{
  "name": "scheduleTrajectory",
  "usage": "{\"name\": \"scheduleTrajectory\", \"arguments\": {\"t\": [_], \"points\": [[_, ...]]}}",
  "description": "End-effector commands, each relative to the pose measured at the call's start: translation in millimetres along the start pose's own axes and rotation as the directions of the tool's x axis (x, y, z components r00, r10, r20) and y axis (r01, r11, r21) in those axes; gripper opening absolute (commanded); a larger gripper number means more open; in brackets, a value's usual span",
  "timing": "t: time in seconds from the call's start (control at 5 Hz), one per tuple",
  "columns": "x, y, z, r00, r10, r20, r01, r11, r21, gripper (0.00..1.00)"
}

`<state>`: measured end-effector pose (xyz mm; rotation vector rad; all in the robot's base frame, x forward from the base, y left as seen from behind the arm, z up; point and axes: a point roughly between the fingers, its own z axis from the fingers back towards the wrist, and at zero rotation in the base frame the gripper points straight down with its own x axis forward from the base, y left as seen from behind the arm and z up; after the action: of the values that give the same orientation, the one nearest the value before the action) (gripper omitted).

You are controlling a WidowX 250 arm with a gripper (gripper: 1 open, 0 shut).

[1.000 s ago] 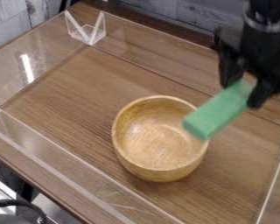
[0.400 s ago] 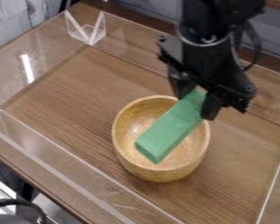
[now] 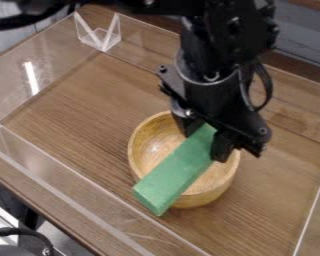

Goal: Put the green block in the brown bowl

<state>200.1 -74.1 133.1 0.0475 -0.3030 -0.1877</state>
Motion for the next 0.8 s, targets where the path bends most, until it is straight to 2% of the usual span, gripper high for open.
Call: {"name": "scheduleTrajectory", "arguments": {"t": [0.0, 0.6], "points": [[-0.9, -3.3, 4.3, 1.0, 0.005, 0.023, -0.004, 1.0, -0.021, 0.0], [-10.0, -9.5, 0.0, 0.999, 0.041, -0.025, -0.042, 0.998, -0.052, 0.0]]}}
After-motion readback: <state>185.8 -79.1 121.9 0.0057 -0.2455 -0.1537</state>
